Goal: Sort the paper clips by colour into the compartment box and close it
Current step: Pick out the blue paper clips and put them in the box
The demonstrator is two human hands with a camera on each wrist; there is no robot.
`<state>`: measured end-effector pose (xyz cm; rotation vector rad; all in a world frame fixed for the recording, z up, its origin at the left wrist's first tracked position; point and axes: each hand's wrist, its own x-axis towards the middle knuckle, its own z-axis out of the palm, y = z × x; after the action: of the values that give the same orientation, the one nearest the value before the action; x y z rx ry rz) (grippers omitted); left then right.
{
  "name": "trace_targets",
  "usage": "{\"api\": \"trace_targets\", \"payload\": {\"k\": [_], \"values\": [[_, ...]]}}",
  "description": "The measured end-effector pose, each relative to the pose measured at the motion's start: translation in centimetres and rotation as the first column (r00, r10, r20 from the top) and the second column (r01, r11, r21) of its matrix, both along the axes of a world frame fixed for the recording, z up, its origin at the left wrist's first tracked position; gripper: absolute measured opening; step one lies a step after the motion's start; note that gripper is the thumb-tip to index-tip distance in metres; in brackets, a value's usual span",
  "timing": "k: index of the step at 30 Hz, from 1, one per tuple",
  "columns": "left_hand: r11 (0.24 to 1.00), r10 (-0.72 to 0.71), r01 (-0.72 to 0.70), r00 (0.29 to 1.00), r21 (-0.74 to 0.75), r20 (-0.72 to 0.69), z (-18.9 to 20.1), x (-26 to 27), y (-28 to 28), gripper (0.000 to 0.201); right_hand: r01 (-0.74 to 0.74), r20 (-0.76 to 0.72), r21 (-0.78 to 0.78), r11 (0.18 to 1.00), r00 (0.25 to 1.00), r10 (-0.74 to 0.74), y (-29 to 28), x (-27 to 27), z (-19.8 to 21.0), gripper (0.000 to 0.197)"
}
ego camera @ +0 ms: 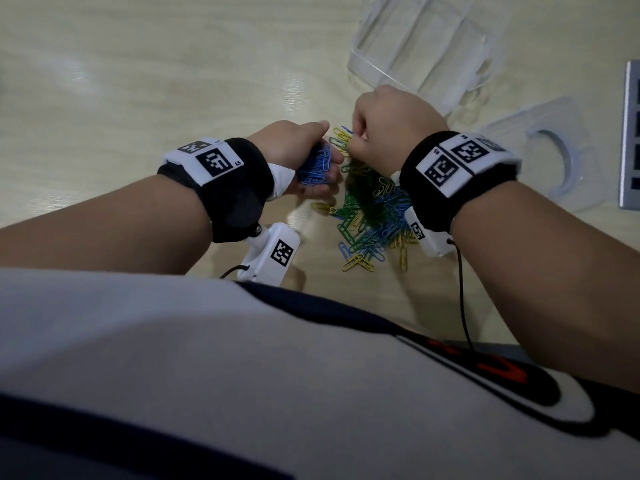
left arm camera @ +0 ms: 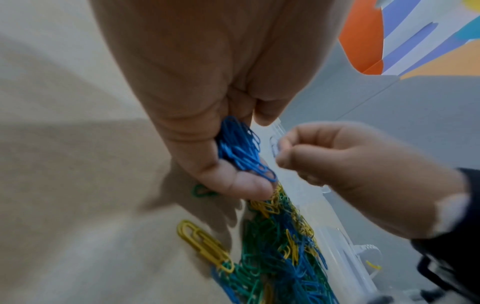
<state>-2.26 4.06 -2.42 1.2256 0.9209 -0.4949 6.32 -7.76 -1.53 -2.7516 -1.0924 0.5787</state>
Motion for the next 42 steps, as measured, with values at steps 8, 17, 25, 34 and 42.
{"api": "trace_targets", "payload": {"k": [8,17,25,34,42], "values": [[0.998,-0.041,0.041,0.999,0.046,0.017,0.5,-0.2,-0.8,0.039,-0.066,-0.170,0.161,0.985,0.981,0.094,-2.6,-3.0,1.3,0.010],[0.982,-0.190,0.190,0.981,0.000,0.033,0.1,0.2,-2.8,0.040,0.208,-0.126,-0.071,0.975,0.968,-0.216,-9.1,-2.0,0.6,0.027],[0.976,-0.216,0.216,0.976,0.019,0.012,0.2,0.3,-3.4,0.042,0.256,-0.102,0.032,0.966,0.962,-0.251,-8.3,-3.8,-2.0,0.013],[0.978,-0.207,0.206,0.978,0.034,0.009,0.2,0.2,-3.1,0.041,0.351,-0.125,0.139,0.926,0.934,-0.335,-9.6,-2.6,0.3,0.005],[0.982,-0.174,0.176,0.984,-0.064,0.028,0.4,0.5,-3.8,0.036,0.267,-0.223,0.285,0.921,0.953,-0.207,-6.3,-4.5,1.9,0.011]]}}
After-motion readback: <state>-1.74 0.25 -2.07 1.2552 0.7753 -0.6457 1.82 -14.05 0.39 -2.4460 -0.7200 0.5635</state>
